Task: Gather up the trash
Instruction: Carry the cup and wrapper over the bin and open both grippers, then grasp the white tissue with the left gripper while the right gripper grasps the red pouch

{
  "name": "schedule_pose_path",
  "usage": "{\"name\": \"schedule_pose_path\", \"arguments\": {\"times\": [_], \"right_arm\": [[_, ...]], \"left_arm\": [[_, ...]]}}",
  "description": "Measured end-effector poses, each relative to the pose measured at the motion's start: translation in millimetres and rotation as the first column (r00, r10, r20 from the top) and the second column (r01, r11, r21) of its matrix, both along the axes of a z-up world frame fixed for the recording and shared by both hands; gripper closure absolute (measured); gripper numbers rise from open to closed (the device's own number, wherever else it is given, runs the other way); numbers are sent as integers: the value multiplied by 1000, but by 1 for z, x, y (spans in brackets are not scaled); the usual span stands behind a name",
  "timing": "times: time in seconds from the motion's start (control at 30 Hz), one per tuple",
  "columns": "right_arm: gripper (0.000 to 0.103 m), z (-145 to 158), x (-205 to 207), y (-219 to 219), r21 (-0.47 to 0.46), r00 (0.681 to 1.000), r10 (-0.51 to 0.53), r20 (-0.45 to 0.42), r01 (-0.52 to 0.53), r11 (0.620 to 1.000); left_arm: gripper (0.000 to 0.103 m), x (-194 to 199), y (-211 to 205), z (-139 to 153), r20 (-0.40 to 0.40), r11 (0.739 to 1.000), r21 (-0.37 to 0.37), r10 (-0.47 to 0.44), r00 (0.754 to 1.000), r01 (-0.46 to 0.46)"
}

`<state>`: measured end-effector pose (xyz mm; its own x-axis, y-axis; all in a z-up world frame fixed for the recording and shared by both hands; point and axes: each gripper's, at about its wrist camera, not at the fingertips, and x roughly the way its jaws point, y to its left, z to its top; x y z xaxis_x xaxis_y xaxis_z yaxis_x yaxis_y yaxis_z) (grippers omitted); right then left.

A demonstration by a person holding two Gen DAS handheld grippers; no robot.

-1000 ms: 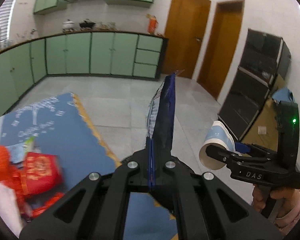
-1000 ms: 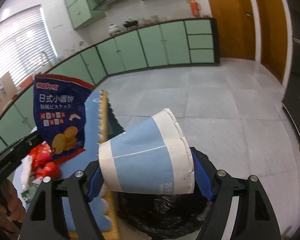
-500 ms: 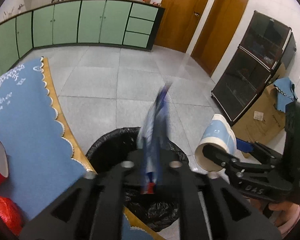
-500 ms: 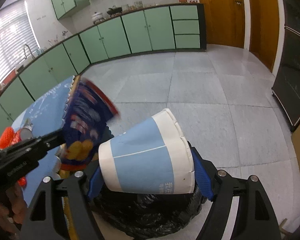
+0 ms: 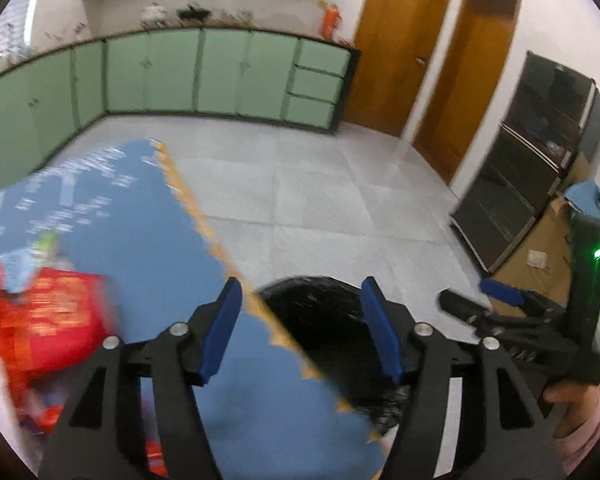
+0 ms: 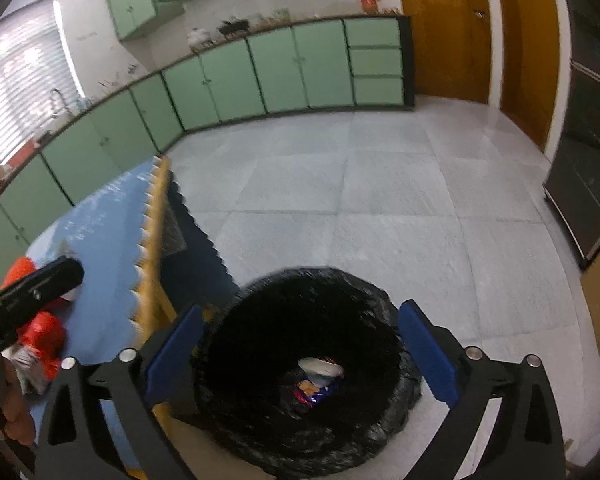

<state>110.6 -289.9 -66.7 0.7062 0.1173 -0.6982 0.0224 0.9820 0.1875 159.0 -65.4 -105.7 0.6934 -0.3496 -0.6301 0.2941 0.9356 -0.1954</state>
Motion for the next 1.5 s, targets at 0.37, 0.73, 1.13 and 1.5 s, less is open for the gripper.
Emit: {"name": "schedule_pose_path", "arguments": {"times": [0.37,0.73,1.13,1.5], "right_arm": [[6,40,7,116,44,962,246,121,-252,967],[6,32,0,182,26,932,351,86,-355,935],[6,35,-1,191,17,934,348,79,-350,936],[6,32,-2,212,17,914,399,70,-401,916]], "left_arm": [[29,-63,142,28,147,892,191,387,910,-410],[53,-75,191,-9,1,897,156,419,908,-414],[103,-88,210,0,21,904,70,422,907,-422],[39,-87,216,0,-31,903,59,427,904,-425]]}}
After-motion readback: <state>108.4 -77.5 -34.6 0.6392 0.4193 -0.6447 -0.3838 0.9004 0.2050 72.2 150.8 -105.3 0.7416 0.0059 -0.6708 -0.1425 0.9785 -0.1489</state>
